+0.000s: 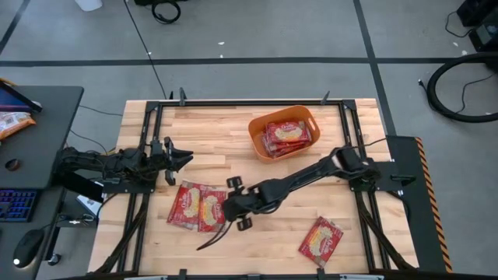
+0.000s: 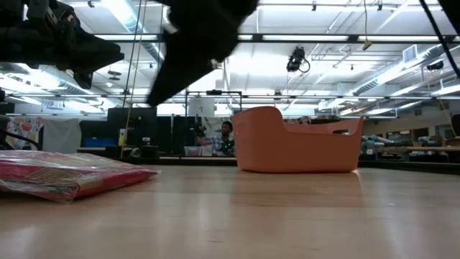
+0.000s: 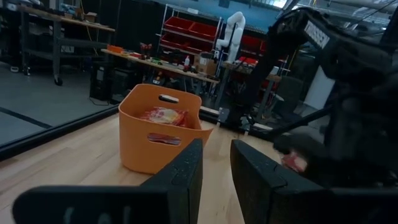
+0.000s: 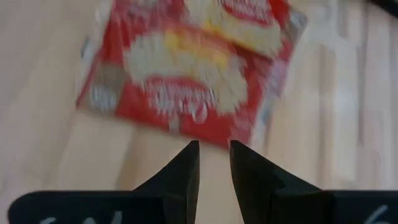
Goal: Sort popcorn bags into baskets
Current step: Put the popcorn pack into the orange bin
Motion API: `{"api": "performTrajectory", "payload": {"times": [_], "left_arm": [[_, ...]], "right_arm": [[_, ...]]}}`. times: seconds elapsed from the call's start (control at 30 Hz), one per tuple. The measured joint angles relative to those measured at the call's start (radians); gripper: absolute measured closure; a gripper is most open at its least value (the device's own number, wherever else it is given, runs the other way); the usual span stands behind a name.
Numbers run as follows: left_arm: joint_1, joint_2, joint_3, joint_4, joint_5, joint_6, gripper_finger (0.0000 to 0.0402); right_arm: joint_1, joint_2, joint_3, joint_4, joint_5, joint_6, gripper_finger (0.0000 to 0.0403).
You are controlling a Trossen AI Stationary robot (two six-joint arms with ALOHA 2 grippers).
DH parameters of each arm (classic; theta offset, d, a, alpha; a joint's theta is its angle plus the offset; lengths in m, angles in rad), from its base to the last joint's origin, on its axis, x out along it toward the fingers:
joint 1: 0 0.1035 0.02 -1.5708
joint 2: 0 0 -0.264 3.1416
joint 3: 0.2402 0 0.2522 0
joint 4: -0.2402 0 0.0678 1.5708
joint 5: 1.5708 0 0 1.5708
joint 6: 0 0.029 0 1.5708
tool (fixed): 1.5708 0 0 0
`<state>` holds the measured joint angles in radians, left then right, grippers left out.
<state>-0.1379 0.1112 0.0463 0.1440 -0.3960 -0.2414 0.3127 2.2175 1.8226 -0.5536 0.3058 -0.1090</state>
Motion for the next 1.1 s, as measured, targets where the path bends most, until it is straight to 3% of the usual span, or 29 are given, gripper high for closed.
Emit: {"api": "performTrajectory", "payload": {"times": [0.27, 0.4, 0.53, 0.97, 1.1], "left_arm": [[0.000, 0.000, 0.000, 0.001, 0.012, -0.015, 0.0315], [0.000, -0.001, 0.033, 0.001, 0.177, -0.012, 0.0315], [0.000, -0.001, 0.066, 0.002, 0.323, -0.006, 0.0315], [0.000, 0.000, 0.071, -0.013, 0.303, -0.007, 0.0315], [0.000, 0.000, 0.071, -0.029, 0.302, -0.007, 0.0315]], "right_arm": [[-0.028, 0.146, 0.065, 0.222, -0.067, -0.026, 0.0297], [-0.043, 0.193, 0.094, 0.337, -0.127, -0.026, 0.0279], [-0.049, 0.226, 0.112, 0.450, -0.109, -0.061, 0.0259], [-0.092, 0.335, 0.243, 0.471, -0.099, -0.015, 0.0247], [-0.106, 0.335, 0.244, 0.392, -0.117, 0.012, 0.0247]]}}
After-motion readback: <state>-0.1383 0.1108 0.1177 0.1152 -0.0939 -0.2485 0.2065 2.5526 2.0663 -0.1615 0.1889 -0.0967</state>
